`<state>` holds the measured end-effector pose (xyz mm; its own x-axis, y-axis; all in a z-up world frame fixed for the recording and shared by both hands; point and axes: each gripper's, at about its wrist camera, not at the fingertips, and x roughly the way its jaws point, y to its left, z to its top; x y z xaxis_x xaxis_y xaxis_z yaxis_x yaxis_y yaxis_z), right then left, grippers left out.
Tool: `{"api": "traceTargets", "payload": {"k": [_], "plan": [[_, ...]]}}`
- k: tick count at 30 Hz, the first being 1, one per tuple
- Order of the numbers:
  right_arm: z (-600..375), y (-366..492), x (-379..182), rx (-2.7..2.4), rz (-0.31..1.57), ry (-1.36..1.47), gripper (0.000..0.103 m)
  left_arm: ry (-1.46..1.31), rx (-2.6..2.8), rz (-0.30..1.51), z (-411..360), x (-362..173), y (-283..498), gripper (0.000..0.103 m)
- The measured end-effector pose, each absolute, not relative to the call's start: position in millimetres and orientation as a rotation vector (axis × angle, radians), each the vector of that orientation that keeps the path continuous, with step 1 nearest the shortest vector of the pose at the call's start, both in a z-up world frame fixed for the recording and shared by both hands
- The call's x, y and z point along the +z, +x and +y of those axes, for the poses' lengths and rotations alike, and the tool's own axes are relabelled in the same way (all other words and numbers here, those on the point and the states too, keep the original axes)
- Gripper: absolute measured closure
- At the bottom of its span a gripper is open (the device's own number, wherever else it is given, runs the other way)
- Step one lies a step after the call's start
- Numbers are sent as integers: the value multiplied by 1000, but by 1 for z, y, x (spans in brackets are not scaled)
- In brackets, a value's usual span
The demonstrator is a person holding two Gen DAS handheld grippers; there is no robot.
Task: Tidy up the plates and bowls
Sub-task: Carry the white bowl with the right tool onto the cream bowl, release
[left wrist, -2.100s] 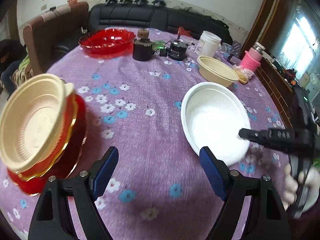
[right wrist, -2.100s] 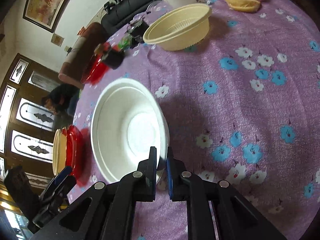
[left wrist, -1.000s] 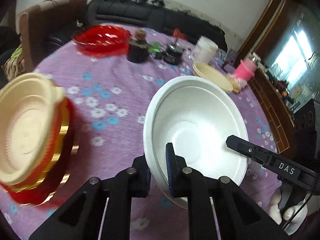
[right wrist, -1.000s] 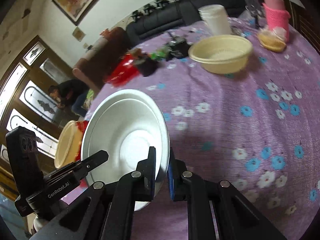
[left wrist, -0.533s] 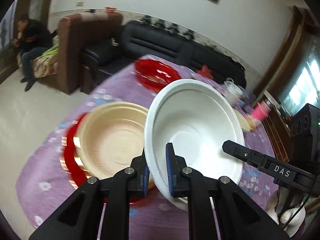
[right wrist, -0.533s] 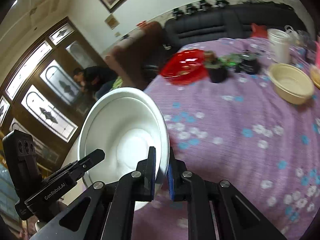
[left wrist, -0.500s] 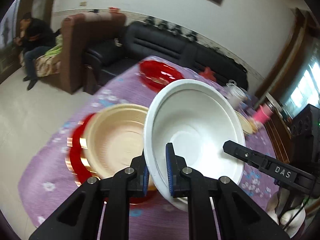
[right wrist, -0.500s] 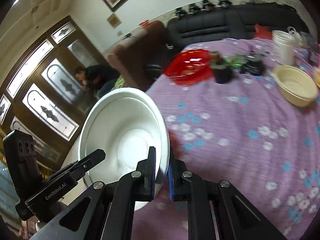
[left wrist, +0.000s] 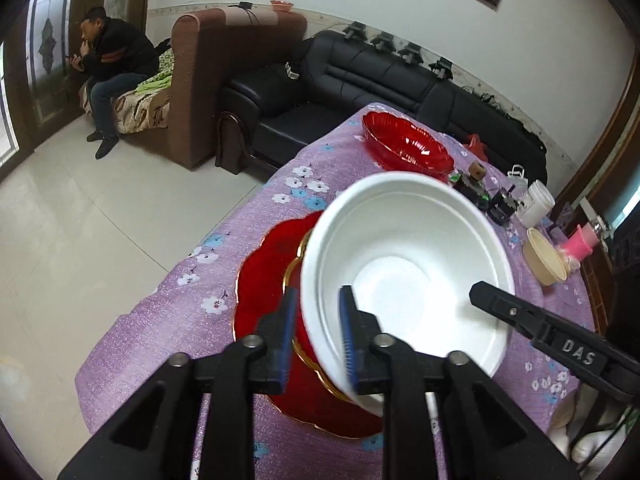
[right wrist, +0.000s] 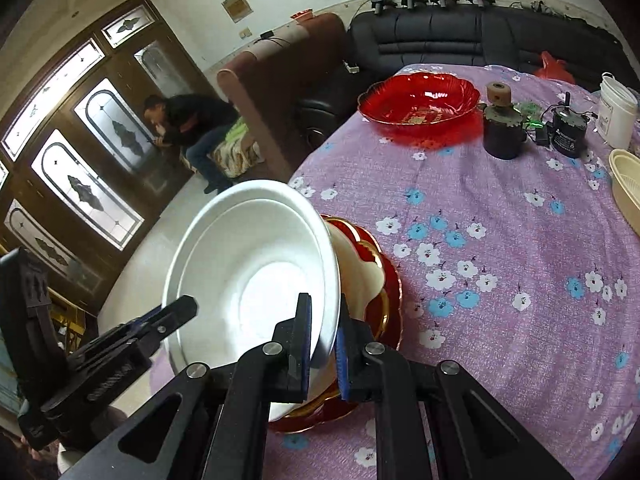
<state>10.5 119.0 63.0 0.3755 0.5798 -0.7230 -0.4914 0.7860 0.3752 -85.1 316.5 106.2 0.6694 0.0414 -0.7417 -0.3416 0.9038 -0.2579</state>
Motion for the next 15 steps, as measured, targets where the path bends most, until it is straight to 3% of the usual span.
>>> {"api": "traceTargets", "payload": {"k": [3,9,12,14,15], "plan": [[121,13,61,681,966,98,90,-403,243,776,317,111,-93,57],[132,5,66,649,870,3,88,-420,265,710,321,122,-116,45],[135,0,68,648,828,-19,70,-427,278,688,320,125,-128,40],[137,-3,71,644,797,-29,44,-421,292,674,319,127,-137,38],[138,-6,73,636,774,-46,38,-421,299,667,317,128,-142,36]]}}
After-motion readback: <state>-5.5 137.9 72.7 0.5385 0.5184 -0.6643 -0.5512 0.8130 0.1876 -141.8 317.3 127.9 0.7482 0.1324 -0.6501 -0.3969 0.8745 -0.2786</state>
